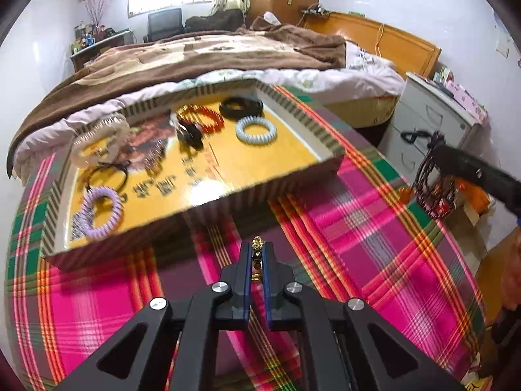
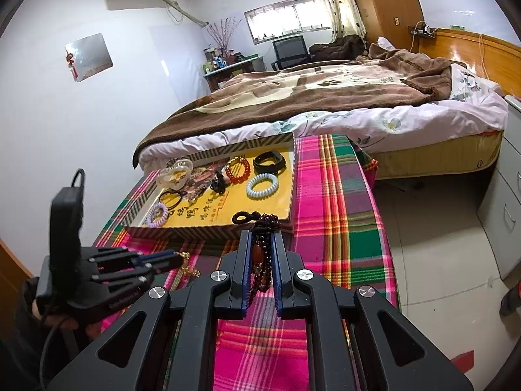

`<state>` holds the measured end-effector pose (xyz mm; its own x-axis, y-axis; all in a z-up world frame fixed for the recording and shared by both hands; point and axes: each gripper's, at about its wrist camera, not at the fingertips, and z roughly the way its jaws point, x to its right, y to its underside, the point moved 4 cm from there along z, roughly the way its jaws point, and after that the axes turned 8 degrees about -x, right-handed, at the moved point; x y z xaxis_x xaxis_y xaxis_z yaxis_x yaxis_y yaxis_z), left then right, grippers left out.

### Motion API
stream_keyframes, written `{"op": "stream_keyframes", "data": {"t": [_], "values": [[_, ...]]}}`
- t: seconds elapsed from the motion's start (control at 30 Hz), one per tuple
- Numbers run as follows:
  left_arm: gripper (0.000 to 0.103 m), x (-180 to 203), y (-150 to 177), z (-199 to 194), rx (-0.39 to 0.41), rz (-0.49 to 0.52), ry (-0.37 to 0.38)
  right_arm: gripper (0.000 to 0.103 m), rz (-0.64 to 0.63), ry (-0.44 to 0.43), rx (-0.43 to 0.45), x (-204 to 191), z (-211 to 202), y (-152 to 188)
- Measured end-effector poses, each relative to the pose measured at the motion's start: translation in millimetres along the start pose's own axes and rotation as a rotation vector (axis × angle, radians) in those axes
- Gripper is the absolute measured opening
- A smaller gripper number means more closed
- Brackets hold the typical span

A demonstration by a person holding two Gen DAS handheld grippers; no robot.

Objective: Organize jewelry
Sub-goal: 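Carry the gold chain and dark beaded bracelet over the yellow box with both tools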

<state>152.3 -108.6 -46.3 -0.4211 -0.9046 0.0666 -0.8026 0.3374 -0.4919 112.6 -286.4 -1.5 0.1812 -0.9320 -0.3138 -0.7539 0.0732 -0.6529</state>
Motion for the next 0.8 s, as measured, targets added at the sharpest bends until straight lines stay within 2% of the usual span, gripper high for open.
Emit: {"op": "stream_keyframes", "data": {"t": [0.5,0.8], "values": [[0.006,-24,-33,-36,0.095,-0.03,-0.003,0.011,-0.044,-0.004,0.025,-19,7,-32],[0.006,-45,-71,-43,0.139,-0.048,-0.009,0.011,-0.073,-0.003,0.014,-29,36,-63]]}}
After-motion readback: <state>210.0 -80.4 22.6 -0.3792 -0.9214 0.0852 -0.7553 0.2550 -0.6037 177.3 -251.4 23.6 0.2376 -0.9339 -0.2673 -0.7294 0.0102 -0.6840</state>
